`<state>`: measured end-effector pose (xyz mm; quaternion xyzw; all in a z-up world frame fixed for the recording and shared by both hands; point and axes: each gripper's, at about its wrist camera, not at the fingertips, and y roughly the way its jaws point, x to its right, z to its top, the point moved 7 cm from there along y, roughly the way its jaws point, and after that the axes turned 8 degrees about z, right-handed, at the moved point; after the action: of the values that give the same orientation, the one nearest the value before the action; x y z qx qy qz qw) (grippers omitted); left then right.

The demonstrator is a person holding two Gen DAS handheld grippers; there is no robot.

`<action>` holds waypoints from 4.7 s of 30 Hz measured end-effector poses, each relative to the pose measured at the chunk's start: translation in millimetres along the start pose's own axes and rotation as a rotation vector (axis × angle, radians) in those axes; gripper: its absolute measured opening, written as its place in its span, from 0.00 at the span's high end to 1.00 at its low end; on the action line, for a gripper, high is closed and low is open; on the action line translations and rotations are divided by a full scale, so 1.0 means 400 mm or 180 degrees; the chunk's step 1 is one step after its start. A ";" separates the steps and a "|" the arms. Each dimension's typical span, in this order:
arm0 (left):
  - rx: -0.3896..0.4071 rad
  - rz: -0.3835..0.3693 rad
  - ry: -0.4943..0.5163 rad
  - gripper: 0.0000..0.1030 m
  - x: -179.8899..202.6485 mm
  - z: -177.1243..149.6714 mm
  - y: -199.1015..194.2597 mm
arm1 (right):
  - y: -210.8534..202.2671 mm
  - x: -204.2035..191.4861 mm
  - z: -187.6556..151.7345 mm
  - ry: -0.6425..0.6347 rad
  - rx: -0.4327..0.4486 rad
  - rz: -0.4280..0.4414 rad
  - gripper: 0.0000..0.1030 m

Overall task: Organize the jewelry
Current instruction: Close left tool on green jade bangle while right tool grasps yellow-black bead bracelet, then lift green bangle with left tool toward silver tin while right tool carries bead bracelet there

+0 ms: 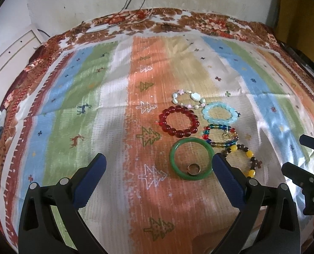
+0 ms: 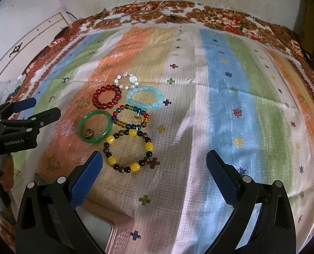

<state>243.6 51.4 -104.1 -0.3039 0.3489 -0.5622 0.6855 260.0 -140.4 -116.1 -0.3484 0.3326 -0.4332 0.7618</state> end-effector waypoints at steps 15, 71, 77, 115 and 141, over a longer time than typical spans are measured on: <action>-0.0400 -0.0048 -0.0008 0.05 0.000 0.005 0.121 | 0.093 0.021 0.018 -0.0033 -0.0289 -0.0111 0.04; -0.0681 -0.0236 0.0105 0.93 0.030 -0.015 0.154 | 0.140 -0.015 0.018 -0.0202 -0.0457 0.0102 0.88; -0.0565 -0.0286 0.0009 0.93 0.029 -0.006 0.114 | 0.110 -0.037 0.024 -0.0244 -0.0356 0.0128 0.88; -0.0037 -0.0616 -0.0307 0.93 0.007 -0.040 -0.139 | -0.187 -0.148 0.029 -0.0383 0.0586 0.0550 0.88; 0.0159 -0.0830 -0.0293 0.93 0.028 -0.158 -0.278 | -0.306 -0.197 -0.069 -0.0408 0.0696 0.0815 0.88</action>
<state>130.9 18.5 -51.9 -0.3549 0.2605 -0.6405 0.6292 153.5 -123.4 -14.4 -0.2452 0.2760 -0.3432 0.8637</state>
